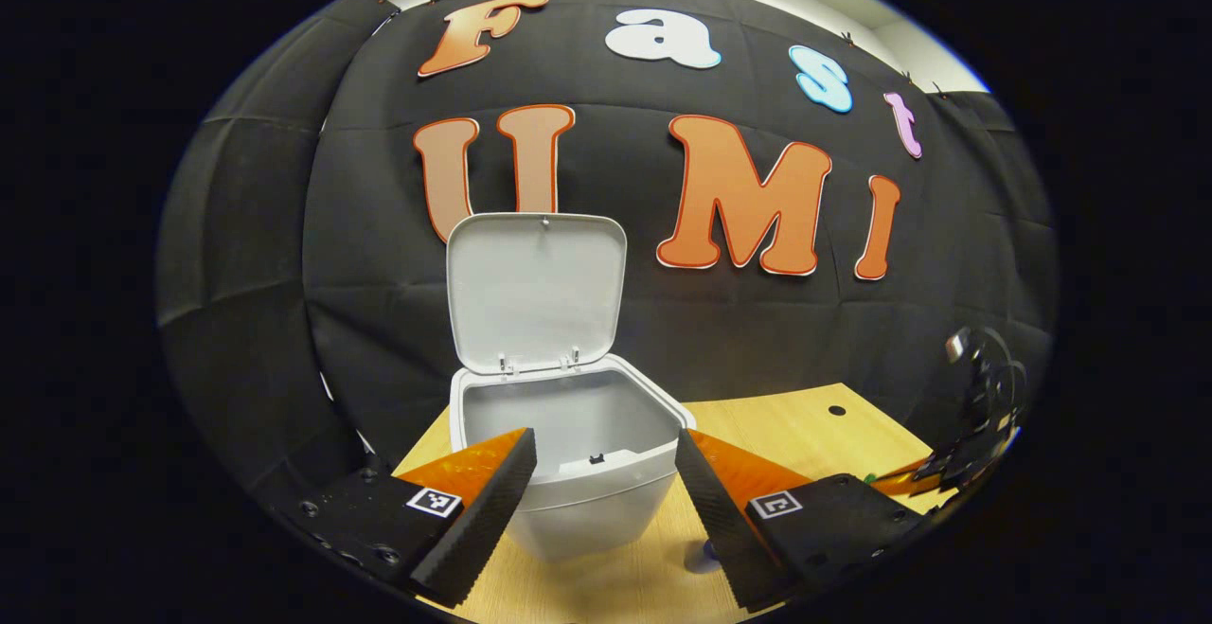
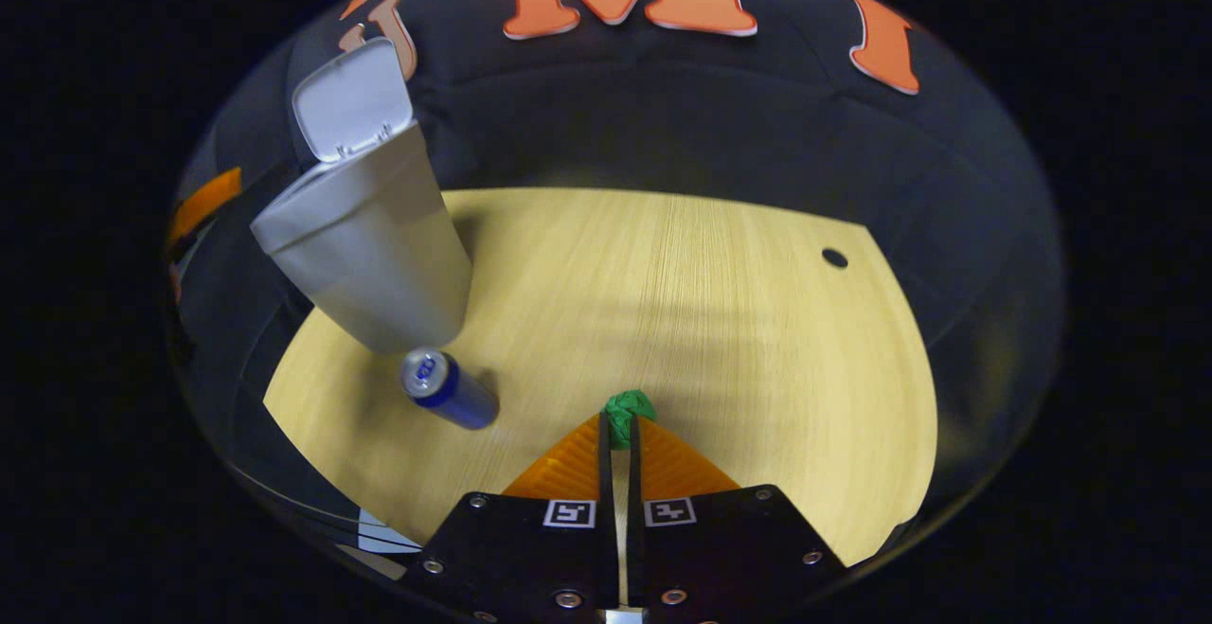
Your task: Press the lid of the desktop garbage bin to open it, pick up the crumpled paper on the desktop and throw it into the bin, then pick up the pop can on the desktop and drop it into the bin, and finally close the garbage bin lid.
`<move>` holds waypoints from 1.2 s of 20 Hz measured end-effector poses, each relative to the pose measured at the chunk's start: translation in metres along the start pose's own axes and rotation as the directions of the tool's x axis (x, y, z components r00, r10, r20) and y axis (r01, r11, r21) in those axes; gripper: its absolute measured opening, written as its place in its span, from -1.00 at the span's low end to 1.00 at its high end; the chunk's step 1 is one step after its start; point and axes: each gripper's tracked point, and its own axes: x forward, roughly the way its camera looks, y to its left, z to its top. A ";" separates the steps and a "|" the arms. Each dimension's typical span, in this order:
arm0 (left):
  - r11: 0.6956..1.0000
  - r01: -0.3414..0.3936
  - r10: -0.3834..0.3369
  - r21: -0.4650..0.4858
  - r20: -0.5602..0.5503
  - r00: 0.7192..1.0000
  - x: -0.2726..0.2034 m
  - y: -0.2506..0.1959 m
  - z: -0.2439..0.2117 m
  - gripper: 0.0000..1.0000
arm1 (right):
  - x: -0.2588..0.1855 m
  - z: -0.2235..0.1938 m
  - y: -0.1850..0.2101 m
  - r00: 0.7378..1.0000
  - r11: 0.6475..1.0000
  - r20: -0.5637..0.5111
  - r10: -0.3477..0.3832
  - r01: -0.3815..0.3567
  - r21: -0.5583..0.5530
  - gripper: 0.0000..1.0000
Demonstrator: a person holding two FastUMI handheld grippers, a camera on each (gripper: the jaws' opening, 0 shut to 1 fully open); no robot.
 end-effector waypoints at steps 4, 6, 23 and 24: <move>1.000 0.000 0.000 -0.008 0.004 1.000 -0.005 0.003 0.000 0.88 | -0.041 0.080 0.024 0.986 0.998 0.155 0.064 -0.060 -0.028 -0.92; 1.000 -0.005 0.005 -0.014 0.000 1.000 -0.008 0.007 -0.002 0.88 | -0.057 0.119 0.042 0.969 0.994 0.224 0.105 -0.094 -0.060 -0.92; 0.990 -0.132 0.132 -0.050 0.007 0.991 -0.060 0.083 -0.013 0.89 | -0.018 0.270 0.265 0.852 0.885 0.309 0.423 -0.316 -0.342 -0.93; 0.989 -0.140 0.141 -0.051 0.008 0.990 -0.063 0.088 -0.014 0.89 | -0.009 0.269 0.275 0.853 0.880 0.296 0.431 -0.324 -0.347 -0.93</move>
